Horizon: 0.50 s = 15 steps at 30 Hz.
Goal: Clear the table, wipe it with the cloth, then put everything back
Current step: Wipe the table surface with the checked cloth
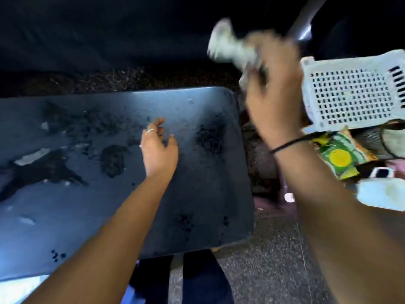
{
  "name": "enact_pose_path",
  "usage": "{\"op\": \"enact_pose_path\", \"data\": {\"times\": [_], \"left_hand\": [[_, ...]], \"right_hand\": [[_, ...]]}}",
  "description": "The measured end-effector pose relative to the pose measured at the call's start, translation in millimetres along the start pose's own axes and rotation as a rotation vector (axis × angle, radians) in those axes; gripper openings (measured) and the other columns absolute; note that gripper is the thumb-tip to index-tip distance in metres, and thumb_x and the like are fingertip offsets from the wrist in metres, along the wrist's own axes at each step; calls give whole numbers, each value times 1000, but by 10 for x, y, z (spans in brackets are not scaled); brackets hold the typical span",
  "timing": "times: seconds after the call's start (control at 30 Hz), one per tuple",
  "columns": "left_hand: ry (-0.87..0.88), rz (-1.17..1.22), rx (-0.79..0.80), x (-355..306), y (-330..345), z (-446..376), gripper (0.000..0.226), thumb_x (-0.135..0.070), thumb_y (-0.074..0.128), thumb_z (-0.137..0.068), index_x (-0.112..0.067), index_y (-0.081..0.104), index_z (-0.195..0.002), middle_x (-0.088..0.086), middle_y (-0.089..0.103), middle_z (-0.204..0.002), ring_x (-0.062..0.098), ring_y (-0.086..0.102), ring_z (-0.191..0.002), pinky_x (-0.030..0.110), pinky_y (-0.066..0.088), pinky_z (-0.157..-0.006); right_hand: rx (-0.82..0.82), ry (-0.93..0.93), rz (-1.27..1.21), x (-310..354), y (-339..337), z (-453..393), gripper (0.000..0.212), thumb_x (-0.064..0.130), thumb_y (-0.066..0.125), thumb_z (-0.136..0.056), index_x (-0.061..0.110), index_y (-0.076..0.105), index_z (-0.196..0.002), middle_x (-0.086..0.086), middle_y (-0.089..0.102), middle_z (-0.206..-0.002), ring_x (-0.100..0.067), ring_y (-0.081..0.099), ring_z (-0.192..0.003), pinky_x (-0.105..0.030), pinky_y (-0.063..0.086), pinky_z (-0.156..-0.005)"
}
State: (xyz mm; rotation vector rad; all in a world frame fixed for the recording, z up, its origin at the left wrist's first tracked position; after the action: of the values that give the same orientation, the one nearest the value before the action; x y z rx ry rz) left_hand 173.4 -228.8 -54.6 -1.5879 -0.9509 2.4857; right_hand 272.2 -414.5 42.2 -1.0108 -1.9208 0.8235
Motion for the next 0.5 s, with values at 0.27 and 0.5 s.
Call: {"op": "enact_pose_path", "data": {"times": [0.27, 0.5], "left_hand": [[170, -420, 63, 867, -815, -113, 46, -5, 54, -85, -9, 50, -131, 17, 54, -124, 37, 46, -115, 39, 31, -102], [375, -721, 222, 1226, -927, -57, 51, -28, 37, -88, -6, 53, -131, 16, 56, -129, 38, 52, -118, 50, 42, -99]], "right_hand": [[673, -26, 196, 708, 881, 2089, 33, 0, 59, -75, 14, 65, -104, -5, 63, -124, -30, 59, -116, -44, 42, -100], [626, 274, 203, 1016, 1041, 1910, 42, 38, 40, -85, 15, 59, -115, -10, 56, -124, -37, 51, -117, -53, 34, -103]]}}
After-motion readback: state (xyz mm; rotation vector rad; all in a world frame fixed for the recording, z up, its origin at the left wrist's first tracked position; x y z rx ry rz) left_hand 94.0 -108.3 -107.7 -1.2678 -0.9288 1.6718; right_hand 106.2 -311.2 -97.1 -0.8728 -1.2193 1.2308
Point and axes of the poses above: each hand's wrist, its own z-axis away from the middle knuckle, its own y-axis out of the palm, x = y × z, the point moved 3 cm from there along -z, towards the middle knuckle
